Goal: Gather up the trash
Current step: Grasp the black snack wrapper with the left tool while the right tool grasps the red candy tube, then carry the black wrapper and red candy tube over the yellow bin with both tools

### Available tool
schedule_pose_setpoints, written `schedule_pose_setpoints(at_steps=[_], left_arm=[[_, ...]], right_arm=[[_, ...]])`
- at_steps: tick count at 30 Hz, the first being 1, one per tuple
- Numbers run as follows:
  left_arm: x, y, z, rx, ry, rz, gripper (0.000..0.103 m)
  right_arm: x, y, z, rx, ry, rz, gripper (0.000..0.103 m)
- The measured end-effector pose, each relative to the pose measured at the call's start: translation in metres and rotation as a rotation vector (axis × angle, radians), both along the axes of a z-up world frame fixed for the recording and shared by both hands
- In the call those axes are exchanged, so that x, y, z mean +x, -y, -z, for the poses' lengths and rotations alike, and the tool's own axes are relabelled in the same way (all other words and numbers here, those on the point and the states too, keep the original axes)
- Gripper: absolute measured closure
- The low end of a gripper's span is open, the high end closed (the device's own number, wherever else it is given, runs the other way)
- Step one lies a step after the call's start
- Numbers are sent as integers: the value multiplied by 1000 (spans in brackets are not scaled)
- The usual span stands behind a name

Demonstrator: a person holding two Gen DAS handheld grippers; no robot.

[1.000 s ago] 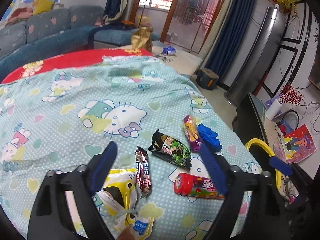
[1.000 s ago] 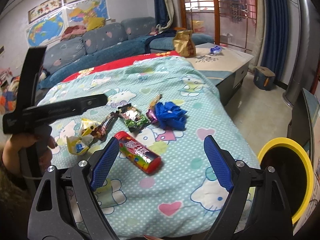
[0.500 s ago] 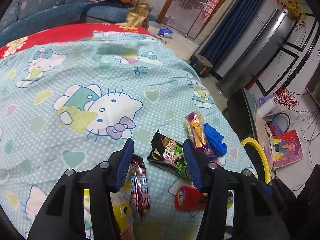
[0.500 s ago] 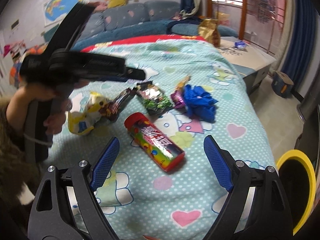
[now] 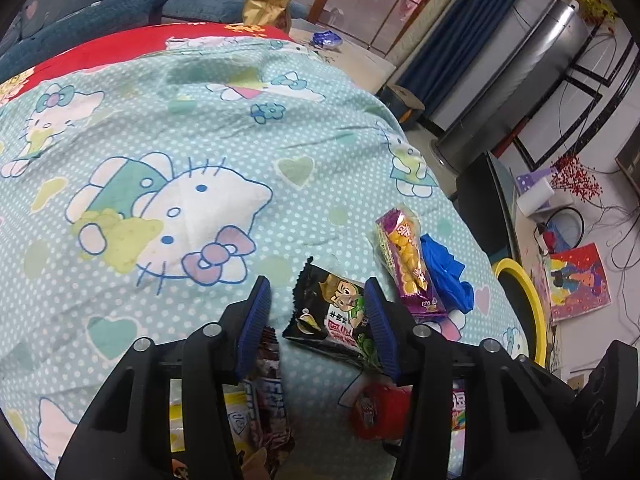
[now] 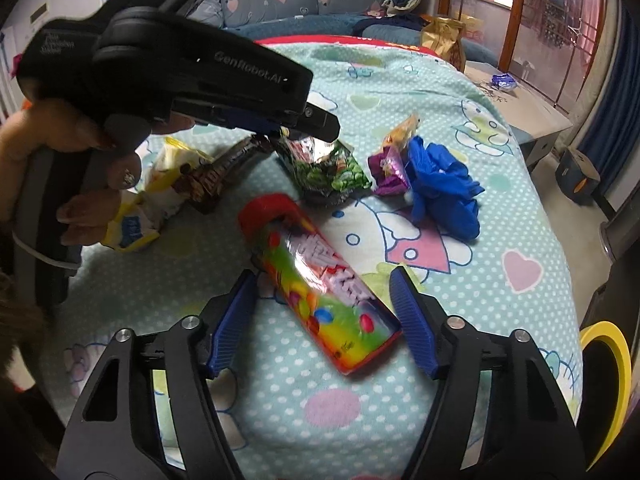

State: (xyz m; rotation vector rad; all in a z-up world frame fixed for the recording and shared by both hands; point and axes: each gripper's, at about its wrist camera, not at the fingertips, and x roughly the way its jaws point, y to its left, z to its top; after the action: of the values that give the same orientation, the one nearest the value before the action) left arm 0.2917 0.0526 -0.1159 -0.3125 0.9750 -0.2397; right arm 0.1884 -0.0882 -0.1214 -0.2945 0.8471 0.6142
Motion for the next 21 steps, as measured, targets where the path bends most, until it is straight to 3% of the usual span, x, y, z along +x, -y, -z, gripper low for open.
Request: schedule_pose_setpoints(at_steps=[4, 15, 21], left_arm=[[1, 7, 5, 21, -10, 12, 69], [-15, 7, -7, 14, 34, 10, 91], [-32, -2, -21, -23, 75, -31, 92]], right_arm=[[-4, 0, 0, 16, 3, -12, 66], [-33, 4, -8, 73, 19, -34, 78], [-46, 8, -13, 127, 7, -28, 79]])
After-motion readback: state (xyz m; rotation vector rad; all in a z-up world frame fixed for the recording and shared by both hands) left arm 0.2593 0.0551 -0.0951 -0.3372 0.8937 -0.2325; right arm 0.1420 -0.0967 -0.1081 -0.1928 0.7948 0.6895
